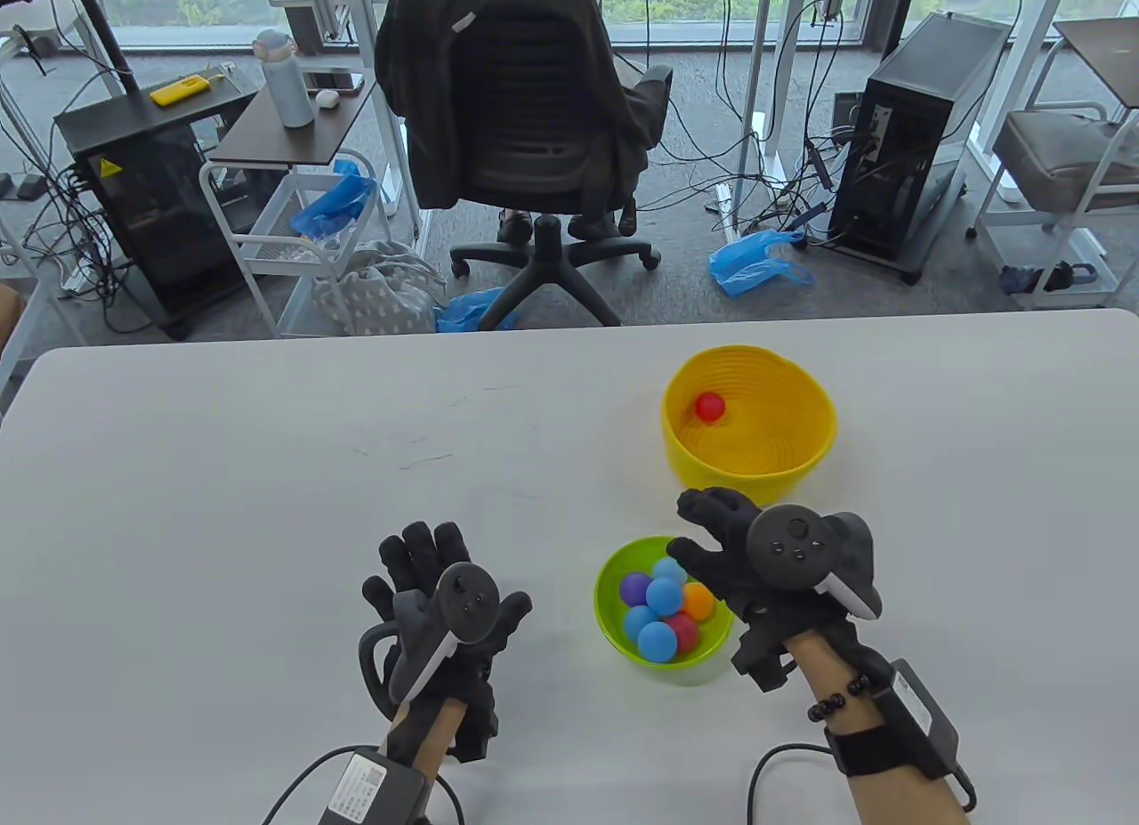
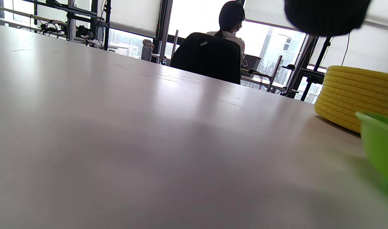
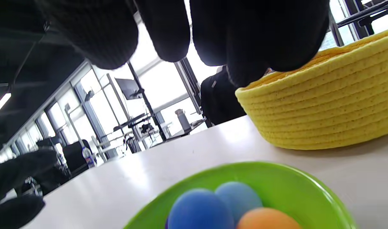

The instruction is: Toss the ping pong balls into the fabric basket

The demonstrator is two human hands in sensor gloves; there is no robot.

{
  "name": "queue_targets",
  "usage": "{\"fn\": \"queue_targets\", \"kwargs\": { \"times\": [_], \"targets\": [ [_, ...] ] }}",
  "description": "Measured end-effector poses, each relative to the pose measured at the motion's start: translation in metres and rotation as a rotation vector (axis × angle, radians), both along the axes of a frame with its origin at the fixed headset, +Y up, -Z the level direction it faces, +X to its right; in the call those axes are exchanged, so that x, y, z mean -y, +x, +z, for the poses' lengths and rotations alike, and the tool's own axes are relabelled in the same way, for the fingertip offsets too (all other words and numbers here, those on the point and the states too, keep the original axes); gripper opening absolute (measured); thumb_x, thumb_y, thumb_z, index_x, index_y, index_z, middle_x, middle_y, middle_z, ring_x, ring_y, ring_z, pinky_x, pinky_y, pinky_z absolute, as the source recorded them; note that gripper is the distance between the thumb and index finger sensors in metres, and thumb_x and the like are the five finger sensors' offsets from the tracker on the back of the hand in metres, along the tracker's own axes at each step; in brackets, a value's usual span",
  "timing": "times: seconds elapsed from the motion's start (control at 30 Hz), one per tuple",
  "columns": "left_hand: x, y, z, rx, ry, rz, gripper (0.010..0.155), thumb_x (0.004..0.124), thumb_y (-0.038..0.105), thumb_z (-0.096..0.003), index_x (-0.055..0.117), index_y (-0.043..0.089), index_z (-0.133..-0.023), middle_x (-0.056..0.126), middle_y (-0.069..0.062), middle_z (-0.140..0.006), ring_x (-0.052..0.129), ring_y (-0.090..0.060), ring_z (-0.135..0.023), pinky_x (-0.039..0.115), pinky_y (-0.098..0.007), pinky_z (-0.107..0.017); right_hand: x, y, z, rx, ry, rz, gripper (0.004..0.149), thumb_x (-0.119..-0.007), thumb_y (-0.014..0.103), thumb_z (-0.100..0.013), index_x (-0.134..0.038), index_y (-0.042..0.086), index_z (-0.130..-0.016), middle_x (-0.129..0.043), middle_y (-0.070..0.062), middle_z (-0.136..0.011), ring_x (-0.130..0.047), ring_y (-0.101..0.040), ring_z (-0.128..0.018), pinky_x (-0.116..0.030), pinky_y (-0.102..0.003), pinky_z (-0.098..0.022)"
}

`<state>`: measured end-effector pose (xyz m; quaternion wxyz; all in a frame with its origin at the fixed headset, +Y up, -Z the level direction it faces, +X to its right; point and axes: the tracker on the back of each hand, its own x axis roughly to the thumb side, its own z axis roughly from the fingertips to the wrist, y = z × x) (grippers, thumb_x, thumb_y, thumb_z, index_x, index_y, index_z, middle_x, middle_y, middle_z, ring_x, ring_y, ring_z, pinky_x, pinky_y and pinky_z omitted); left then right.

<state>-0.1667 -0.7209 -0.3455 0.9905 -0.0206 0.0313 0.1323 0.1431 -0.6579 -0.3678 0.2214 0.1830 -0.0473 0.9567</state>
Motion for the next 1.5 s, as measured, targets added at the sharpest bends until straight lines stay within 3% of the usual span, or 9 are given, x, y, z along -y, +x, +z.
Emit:
{"fn": "queue_targets", "kwargs": {
  "times": [0.3, 0.57, 1.3, 1.5],
  "targets": [
    [0.000, 0.000, 0.000, -0.001, -0.003, 0.000, 0.105, 0.075, 0.062, -0.0450, 0.015, 0.009, -0.114, 0.001, -0.023, -0.118, 0.003, -0.054, -0.107, 0.012, -0.078, -0.071, 0.027, -0.049, -0.007, -0.036, -0.154, 0.312, 0.058, -0.088, 0.042, -0.050, -0.076, 0.015, -0.100, -0.076, -0.024, -0.102, -0.092, -0.045, -0.072, -0.082, -0.056, -0.053],
    [-0.001, 0.000, 0.000, -0.002, -0.001, 0.000, 0.106, 0.075, 0.062, -0.0451, 0.015, 0.009, -0.114, 0.001, -0.024, -0.118, 0.003, -0.054, -0.107, 0.012, -0.078, -0.071, 0.037, -0.066, -0.007, -0.021, -0.132, 0.430, 0.055, -0.089, 0.039, -0.049, -0.079, 0.017, -0.098, -0.077, -0.023, -0.102, -0.092, -0.044, -0.072, -0.082, -0.055, -0.053],
    [-0.001, 0.000, 0.000, -0.006, 0.002, 0.004, 0.105, 0.075, 0.062, -0.0451, 0.015, 0.009, -0.114, 0.001, -0.024, -0.118, 0.004, -0.054, -0.107, 0.013, -0.078, -0.071, 0.045, -0.070, -0.010, -0.009, -0.106, 0.471, 0.048, -0.093, 0.032, -0.047, -0.084, 0.018, -0.093, -0.083, -0.018, -0.098, -0.097, -0.039, -0.068, -0.088, -0.050, -0.050],
    [-0.001, 0.000, 0.000, -0.008, 0.004, 0.006, 0.105, 0.075, 0.062, -0.0451, 0.015, 0.009, -0.114, 0.001, -0.024, -0.118, 0.004, -0.054, -0.107, 0.013, -0.078, -0.071, 0.033, -0.059, -0.010, -0.022, -0.092, 0.369, 0.048, -0.094, 0.032, -0.047, -0.085, 0.018, -0.091, -0.085, -0.017, -0.096, -0.099, -0.038, -0.068, -0.089, -0.049, -0.050]
  ]
}}
